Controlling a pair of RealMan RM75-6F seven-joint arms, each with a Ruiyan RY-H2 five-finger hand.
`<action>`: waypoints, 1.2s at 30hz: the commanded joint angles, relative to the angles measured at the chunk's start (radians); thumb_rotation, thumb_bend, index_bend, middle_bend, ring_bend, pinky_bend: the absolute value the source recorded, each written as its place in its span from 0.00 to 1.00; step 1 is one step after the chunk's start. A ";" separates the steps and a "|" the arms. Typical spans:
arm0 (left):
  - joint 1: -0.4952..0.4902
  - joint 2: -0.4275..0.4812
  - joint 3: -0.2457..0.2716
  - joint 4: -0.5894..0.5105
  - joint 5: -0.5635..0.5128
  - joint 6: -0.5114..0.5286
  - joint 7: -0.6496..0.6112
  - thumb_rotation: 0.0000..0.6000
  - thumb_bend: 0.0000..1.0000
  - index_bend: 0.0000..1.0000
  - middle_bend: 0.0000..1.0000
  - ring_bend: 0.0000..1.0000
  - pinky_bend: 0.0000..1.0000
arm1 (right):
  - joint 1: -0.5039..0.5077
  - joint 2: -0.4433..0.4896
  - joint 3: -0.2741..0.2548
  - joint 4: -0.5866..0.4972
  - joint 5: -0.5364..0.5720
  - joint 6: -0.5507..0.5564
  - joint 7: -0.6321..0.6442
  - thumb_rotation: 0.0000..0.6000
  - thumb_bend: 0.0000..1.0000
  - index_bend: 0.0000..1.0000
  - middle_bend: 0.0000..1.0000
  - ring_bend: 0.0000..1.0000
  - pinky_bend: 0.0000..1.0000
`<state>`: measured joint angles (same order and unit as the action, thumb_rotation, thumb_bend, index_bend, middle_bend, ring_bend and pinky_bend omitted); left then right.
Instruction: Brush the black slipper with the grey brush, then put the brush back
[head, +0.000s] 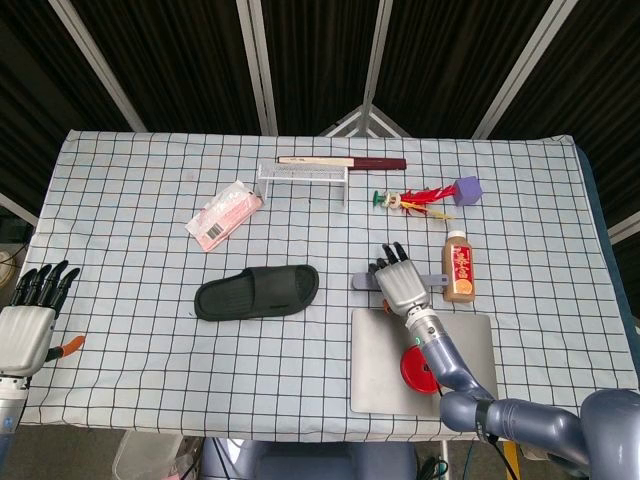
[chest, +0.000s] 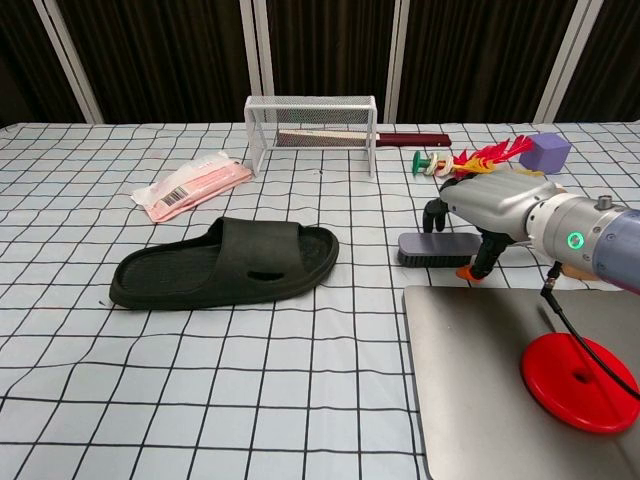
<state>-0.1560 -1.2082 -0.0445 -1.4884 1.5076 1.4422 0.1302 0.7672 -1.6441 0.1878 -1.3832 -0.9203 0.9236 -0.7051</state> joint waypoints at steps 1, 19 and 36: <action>-0.002 -0.001 0.002 0.002 0.002 -0.003 0.001 1.00 0.07 0.00 0.00 0.00 0.01 | 0.003 -0.003 -0.003 0.005 0.001 0.002 0.000 1.00 0.34 0.41 0.36 0.06 0.00; 0.002 0.000 0.005 0.000 0.008 0.008 0.002 1.00 0.07 0.00 0.00 0.00 0.01 | 0.008 0.008 -0.019 -0.009 -0.010 0.041 0.002 1.00 0.36 0.59 0.50 0.25 0.26; 0.001 0.002 0.014 -0.002 0.015 0.002 0.003 1.00 0.07 0.00 0.00 0.00 0.01 | -0.012 0.021 -0.050 -0.034 -0.134 0.130 0.034 1.00 0.51 0.78 0.74 0.59 0.66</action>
<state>-0.1547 -1.2068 -0.0302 -1.4907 1.5224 1.4444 0.1330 0.7595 -1.6269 0.1421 -1.4096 -1.0379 1.0411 -0.6794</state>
